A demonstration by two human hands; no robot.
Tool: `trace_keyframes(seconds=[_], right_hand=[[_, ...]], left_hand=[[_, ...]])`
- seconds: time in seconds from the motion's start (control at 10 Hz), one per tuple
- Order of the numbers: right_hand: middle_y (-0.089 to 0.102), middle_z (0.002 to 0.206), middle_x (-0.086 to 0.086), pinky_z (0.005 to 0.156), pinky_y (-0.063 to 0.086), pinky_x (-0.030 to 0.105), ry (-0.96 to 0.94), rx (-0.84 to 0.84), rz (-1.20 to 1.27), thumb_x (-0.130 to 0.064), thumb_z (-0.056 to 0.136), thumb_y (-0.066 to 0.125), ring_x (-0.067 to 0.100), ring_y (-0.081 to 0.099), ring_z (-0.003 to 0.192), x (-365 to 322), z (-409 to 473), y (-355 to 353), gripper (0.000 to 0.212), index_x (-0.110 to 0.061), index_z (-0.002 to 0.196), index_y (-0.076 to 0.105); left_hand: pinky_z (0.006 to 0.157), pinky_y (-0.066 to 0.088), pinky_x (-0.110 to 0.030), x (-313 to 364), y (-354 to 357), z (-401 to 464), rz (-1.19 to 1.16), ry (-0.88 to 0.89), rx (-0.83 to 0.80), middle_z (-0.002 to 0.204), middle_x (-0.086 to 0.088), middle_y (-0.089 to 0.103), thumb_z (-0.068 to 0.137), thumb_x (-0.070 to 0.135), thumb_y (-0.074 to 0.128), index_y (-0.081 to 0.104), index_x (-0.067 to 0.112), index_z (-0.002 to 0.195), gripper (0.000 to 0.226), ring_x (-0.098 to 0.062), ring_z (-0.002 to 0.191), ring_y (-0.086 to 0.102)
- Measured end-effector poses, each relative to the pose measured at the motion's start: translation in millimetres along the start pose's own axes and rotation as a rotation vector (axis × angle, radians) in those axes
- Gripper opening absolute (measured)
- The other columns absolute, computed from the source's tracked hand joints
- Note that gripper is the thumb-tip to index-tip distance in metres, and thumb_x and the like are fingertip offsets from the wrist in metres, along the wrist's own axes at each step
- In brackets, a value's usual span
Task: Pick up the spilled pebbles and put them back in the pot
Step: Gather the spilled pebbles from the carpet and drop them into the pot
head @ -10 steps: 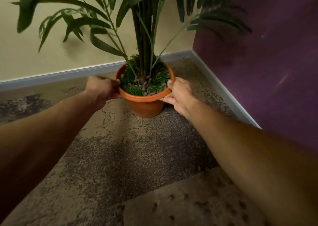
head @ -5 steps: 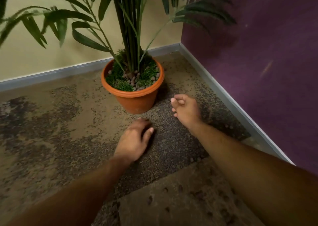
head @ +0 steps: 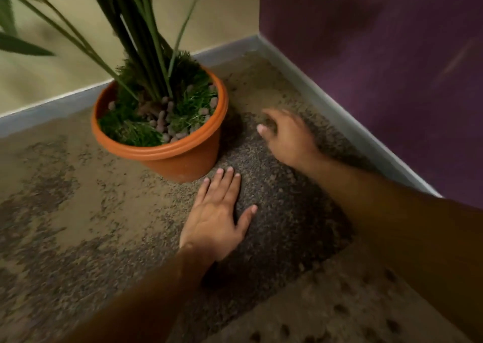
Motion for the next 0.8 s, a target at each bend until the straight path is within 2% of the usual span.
trace_keyframes(seconds=[0.1, 0.2, 0.3, 0.4, 0.5, 0.6, 0.8], right_hand=[[0.054, 0.137, 0.011, 0.104, 0.042, 0.04, -0.061, -0.022, -0.005, -0.028, 0.093, 0.053, 0.031, 0.049, 0.125, -12, 40, 34, 0.045, -0.013, 0.135, 0.048], [0.05, 0.139, 0.013, 0.104, 0.042, 0.043, -0.085, -0.091, -0.033, -0.024, 0.094, 0.05, 0.033, 0.047, 0.126, -14, 62, 56, 0.044, -0.011, 0.136, 0.046], [0.036, 0.152, 0.01, 0.112, 0.033, 0.045, -0.101, -0.181, -0.116, -0.024, 0.096, 0.044, 0.032, 0.036, 0.137, -10, 91, 72, 0.047, -0.018, 0.142, 0.038], [0.018, 0.161, 0.004, 0.116, 0.021, 0.052, -0.07, -0.246, -0.214, -0.034, 0.097, 0.045, 0.031, 0.027, 0.143, -11, 105, 82, 0.056, -0.03, 0.149, 0.023], [0.006, 0.163, -0.003, 0.112, 0.015, 0.06, -0.028, -0.257, -0.379, -0.046, 0.096, 0.043, 0.027, 0.021, 0.145, -14, 115, 91, 0.065, -0.038, 0.15, 0.008], [0.005, 0.163, -0.003, 0.111, 0.018, 0.059, -0.03, -0.249, -0.447, -0.046, 0.096, 0.042, 0.026, 0.02, 0.144, -16, 114, 95, 0.065, -0.036, 0.15, 0.007], [0.006, 0.163, 0.001, 0.111, 0.012, 0.064, 0.013, -0.295, -0.343, -0.033, 0.098, 0.037, 0.033, 0.007, 0.147, -20, 129, 83, 0.058, -0.036, 0.151, 0.013]], left_hand=[[0.121, -0.005, -0.037, 2, 1, 8, 0.032, 0.007, -0.057, 0.163, 0.001, -0.004, 0.094, 0.065, 0.014, 0.003, 0.021, 0.154, 0.075, -0.009, 0.147, -0.017], [0.121, -0.006, -0.037, 3, 1, 7, 0.028, 0.036, -0.081, 0.163, 0.0, -0.008, 0.095, 0.064, 0.014, 0.0, 0.02, 0.154, 0.075, -0.009, 0.146, -0.019], [0.12, -0.008, -0.035, 4, -3, 10, 0.0, 0.017, -0.071, 0.163, 0.0, -0.006, 0.095, 0.064, 0.017, 0.0, 0.018, 0.154, 0.076, -0.009, 0.146, -0.019], [0.121, -0.007, -0.036, 5, -1, 7, 0.008, 0.027, -0.084, 0.163, -0.001, -0.005, 0.095, 0.063, 0.018, 0.001, 0.017, 0.154, 0.076, -0.01, 0.147, -0.018], [0.121, -0.003, -0.039, 5, -1, 7, 0.022, 0.023, -0.069, 0.163, -0.002, -0.005, 0.095, 0.063, 0.015, 0.0, 0.017, 0.153, 0.075, -0.013, 0.148, -0.016], [0.121, -0.005, -0.038, 5, 2, 7, 0.014, 0.03, -0.082, 0.162, -0.001, -0.009, 0.095, 0.063, 0.013, -0.002, 0.017, 0.153, 0.075, -0.013, 0.147, -0.019], [0.118, -0.006, -0.037, 6, 4, 10, -0.03, 0.041, -0.041, 0.162, 0.001, -0.007, 0.093, 0.064, 0.019, 0.001, 0.017, 0.153, 0.079, -0.014, 0.148, -0.016]])
Point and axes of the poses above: each hand's wrist, its own z-axis towards the middle knuckle, its own y-axis out of the palm, x = y × z, the point moved 6 cm from there along z, towards the middle knuckle
